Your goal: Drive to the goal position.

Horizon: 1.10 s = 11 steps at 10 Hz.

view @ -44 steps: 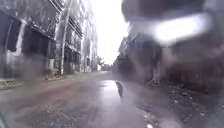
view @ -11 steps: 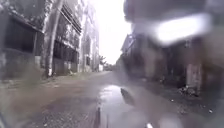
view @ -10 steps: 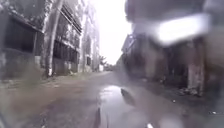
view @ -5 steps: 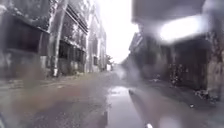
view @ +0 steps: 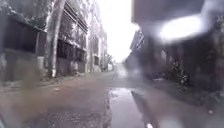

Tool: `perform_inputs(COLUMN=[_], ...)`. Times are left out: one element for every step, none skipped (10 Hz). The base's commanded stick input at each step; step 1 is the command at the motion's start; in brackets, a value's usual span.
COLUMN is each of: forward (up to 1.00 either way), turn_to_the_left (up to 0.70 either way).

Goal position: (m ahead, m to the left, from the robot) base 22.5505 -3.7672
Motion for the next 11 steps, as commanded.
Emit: perform_inputs(forward=[0.50,0.50,0.50,0.50,0.50,0.50,0.50,0.50,0.50,0.50,0.50], turn_to_the_left=[0.02,0.02,0.02,0.02,0.02,0.02,0.02,0.02,0.02,0.02,0.02])
